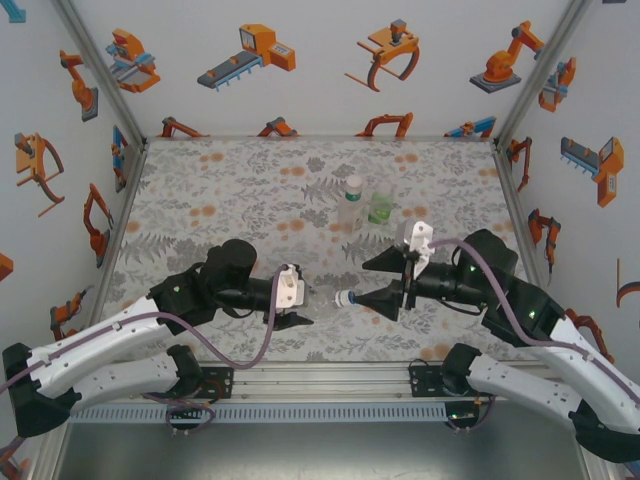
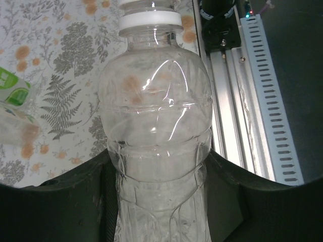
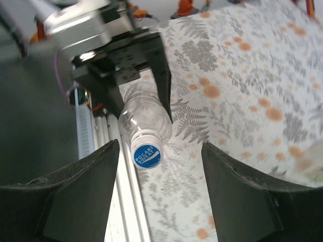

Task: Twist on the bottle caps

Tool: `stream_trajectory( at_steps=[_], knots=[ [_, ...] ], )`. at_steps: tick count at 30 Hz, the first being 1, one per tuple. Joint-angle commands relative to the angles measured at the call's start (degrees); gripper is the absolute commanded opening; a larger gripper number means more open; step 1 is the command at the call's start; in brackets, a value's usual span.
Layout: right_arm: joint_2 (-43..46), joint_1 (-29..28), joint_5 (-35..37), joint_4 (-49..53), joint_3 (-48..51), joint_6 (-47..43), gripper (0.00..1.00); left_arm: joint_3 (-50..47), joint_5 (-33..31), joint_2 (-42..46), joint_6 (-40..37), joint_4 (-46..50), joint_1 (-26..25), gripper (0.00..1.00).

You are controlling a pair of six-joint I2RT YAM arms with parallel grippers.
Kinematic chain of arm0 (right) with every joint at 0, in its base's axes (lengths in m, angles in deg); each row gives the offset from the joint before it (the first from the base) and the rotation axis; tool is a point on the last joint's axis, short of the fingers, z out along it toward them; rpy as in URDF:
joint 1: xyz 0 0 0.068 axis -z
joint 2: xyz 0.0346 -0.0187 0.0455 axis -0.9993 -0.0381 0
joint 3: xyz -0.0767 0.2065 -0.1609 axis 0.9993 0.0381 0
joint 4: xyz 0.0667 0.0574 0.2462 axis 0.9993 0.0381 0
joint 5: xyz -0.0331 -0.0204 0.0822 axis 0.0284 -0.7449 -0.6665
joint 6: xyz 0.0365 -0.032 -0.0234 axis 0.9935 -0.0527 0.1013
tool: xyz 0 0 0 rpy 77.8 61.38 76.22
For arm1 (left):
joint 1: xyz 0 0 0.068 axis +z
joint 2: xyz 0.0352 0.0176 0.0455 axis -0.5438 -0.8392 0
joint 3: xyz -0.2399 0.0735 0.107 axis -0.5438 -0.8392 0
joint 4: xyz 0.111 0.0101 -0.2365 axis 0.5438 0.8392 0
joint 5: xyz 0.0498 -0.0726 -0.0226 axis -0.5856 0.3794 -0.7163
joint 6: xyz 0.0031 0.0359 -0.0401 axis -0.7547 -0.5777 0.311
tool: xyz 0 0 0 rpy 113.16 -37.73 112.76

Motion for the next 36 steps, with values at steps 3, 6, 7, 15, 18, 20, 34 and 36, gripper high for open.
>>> stream_trajectory(
  at_steps=[3, 6, 7, 15, 18, 20, 34, 36],
  knots=[
    [0.14, -0.11, -13.85, 1.33, -0.7, -19.52, 0.6, 1.92, 4.98, -0.23, 1.67, 0.87, -0.19, 0.0],
    [-0.38, -0.13, -14.47, -0.5, 1.21, -19.96, 0.59, 2.32, 5.71, -1.21, 1.98, 0.99, -0.18, 0.0],
    [-0.68, -0.13, -14.47, -1.26, 1.73, -19.81, 0.57, 2.48, 5.93, -1.55, 1.89, 1.1, -0.19, 0.0],
    [-1.14, -0.13, -15.25, -2.22, 5.16, -18.35, 0.53, 2.94, 6.01, -2.32, 1.32, 1.91, -0.24, 0.0],
    [-0.97, -0.13, -14.02, -3.12, 6.6, -17.23, 0.5, 3.01, 5.86, -2.37, 1.26, 1.92, -0.15, 0.0],
    [-0.96, -0.13, -12.59, -3.84, 7.04, -15.95, 0.46, 2.97, 5.86, -2.35, 1.29, 1.88, -0.16, 0.0],
    [-0.34, -0.13, -4.94, -7.07, 8.93, -7.02, 0.18, 2.87, 4.23, -1.94, 2.09, 1.49, -0.2, 0.0],
    [-0.45, -0.13, -2.68, -7.68, 8.93, -1.56, 0.13, 2.53, 1.48, -1.92, 2.24, 0.85, -0.15, 0.0]
  ],
)
